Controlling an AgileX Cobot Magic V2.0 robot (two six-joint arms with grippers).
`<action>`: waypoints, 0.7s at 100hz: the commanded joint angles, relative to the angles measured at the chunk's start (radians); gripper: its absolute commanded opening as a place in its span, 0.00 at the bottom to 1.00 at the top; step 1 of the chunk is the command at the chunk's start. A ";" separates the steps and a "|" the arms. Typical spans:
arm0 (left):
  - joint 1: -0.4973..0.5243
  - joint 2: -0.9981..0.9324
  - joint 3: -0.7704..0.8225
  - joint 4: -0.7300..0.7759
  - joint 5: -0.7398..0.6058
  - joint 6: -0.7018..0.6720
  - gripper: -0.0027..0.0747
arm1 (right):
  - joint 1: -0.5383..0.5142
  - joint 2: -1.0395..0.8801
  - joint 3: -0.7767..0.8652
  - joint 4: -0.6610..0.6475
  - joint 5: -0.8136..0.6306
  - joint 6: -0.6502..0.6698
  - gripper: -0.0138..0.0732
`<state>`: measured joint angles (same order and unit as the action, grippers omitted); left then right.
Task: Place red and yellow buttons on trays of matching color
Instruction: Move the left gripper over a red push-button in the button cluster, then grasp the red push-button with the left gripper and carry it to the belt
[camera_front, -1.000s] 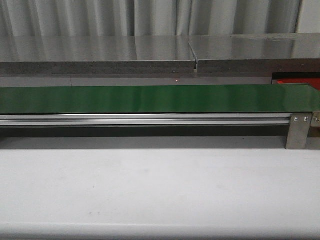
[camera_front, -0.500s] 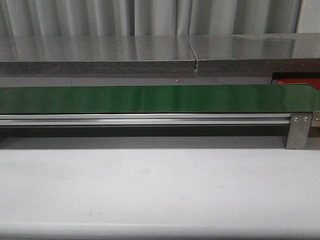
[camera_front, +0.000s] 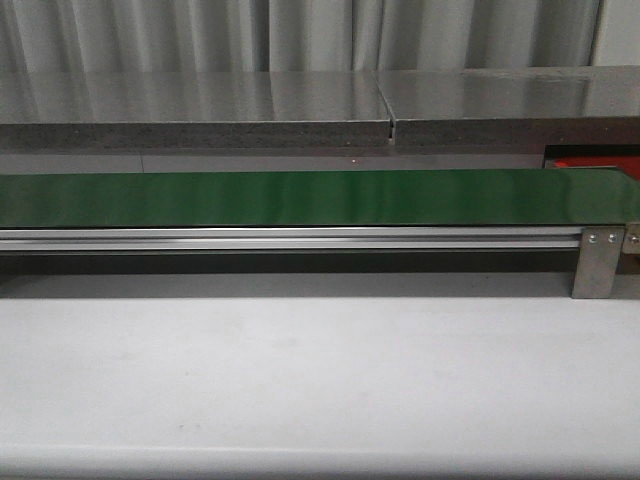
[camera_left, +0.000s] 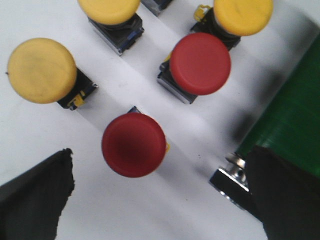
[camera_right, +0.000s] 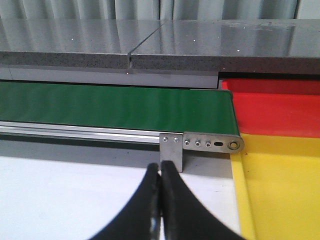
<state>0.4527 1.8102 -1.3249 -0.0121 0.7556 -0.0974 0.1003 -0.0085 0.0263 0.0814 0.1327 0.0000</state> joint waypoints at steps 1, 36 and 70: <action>0.019 -0.028 -0.036 -0.013 -0.019 -0.008 0.89 | 0.002 -0.018 -0.018 0.001 -0.082 0.000 0.08; 0.028 -0.005 -0.042 -0.013 -0.046 0.001 0.89 | 0.002 -0.018 -0.018 0.001 -0.082 0.000 0.08; 0.028 0.055 -0.045 -0.031 -0.056 0.001 0.89 | 0.002 -0.018 -0.018 0.001 -0.082 0.000 0.08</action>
<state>0.4790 1.8951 -1.3343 -0.0292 0.7320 -0.0974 0.1003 -0.0085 0.0263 0.0814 0.1327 0.0000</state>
